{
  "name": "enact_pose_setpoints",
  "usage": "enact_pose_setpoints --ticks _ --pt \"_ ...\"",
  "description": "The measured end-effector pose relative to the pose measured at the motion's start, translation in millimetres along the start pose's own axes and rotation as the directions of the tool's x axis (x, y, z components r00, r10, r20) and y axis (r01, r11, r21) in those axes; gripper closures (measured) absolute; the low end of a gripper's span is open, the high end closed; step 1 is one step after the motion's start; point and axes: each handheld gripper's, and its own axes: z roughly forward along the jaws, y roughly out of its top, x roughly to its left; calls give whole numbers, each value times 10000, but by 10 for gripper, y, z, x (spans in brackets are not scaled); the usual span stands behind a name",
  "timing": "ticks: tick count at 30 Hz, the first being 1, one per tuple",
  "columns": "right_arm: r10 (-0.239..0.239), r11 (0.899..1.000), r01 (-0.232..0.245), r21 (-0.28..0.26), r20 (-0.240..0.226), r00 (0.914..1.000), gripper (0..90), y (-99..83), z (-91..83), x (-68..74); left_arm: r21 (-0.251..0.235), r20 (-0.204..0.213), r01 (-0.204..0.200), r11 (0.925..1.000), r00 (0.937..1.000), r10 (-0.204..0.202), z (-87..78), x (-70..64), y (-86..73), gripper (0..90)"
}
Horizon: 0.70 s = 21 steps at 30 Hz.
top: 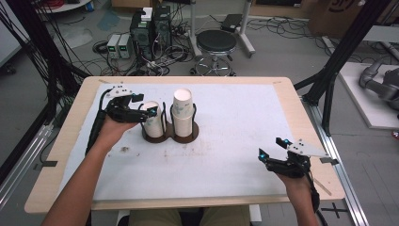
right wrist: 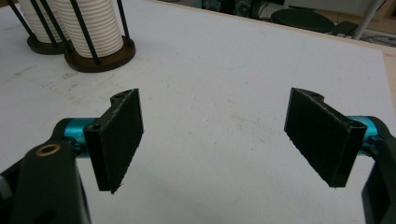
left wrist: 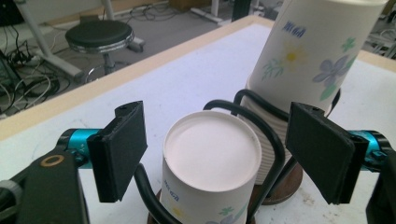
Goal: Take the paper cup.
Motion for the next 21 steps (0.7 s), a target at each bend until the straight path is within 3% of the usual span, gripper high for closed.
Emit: enact_pose_setpoints --ticks 9,14,21 --pt "29 10000 -29 25 -22 10000 201 -14 -7 -1 752 -250 -89 9971 9996 108 115 -2 -39 262" --pt "-2 10000 2 32 -6 10000 202 -17 -5 -7 729 -154 -68 9973 9998 79 135 2 -43 349" --pt "-22 10000 22 39 -25 10000 201 -12 2 8 488 -121 154 9987 9998 -148 86 15 -11 361"
